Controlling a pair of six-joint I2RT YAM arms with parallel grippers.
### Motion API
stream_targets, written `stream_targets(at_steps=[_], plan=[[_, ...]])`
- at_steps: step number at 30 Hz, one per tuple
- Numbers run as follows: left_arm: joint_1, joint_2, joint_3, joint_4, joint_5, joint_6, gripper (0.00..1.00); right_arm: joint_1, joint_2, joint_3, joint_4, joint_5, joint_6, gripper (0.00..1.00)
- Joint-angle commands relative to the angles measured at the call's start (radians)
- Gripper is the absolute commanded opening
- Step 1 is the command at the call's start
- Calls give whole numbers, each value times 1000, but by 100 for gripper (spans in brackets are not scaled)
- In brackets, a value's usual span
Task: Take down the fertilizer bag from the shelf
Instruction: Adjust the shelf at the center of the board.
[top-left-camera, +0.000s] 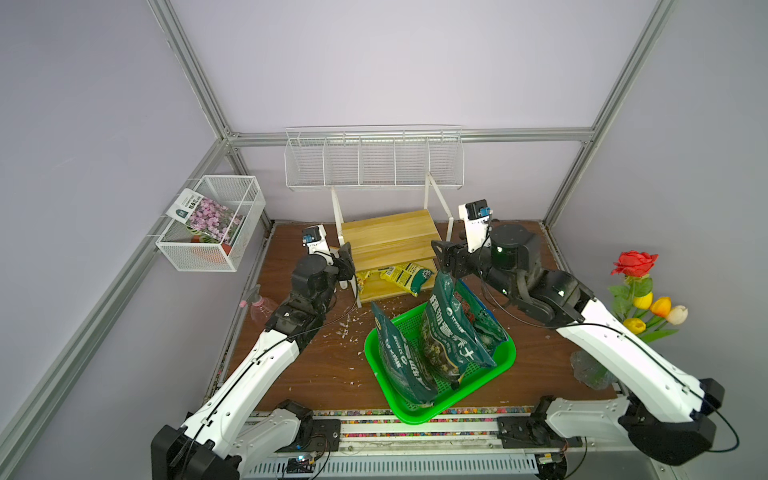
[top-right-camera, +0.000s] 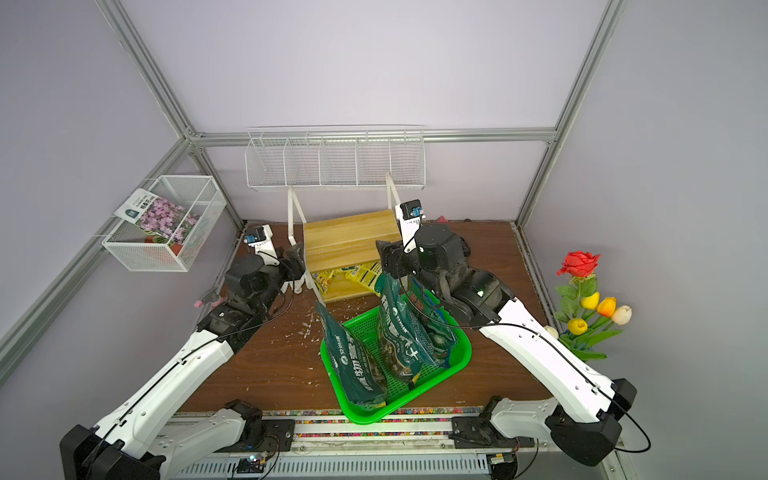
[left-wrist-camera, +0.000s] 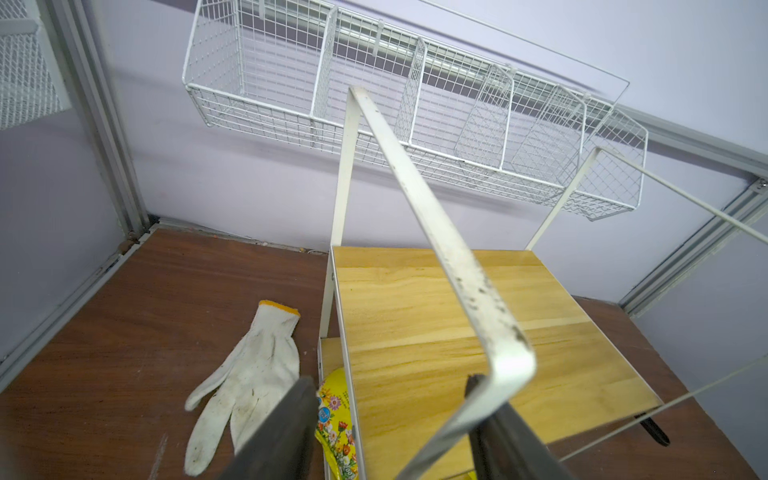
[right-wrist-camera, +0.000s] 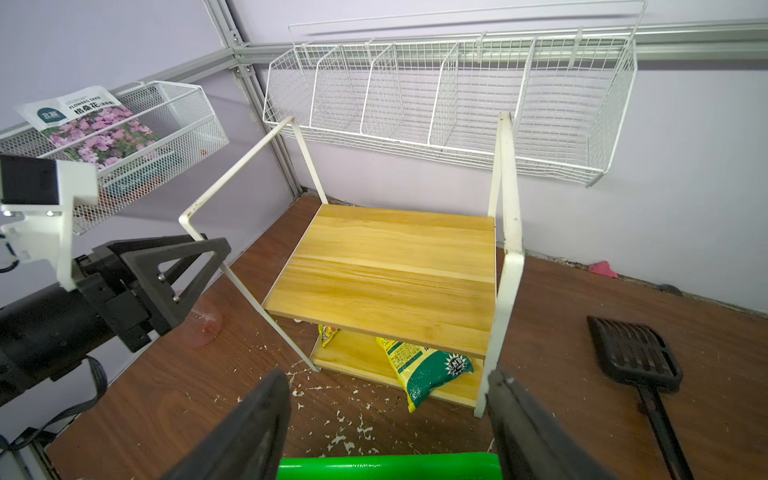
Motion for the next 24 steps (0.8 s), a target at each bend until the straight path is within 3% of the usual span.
stream_targets(at_steps=[1,24], plan=[[12,12,-5,20,-35,40,57,-9,9,20,-10,-16,25,78],[239,15,76,87,-8,158,52,-27,29,24,-27,-12,26,78]])
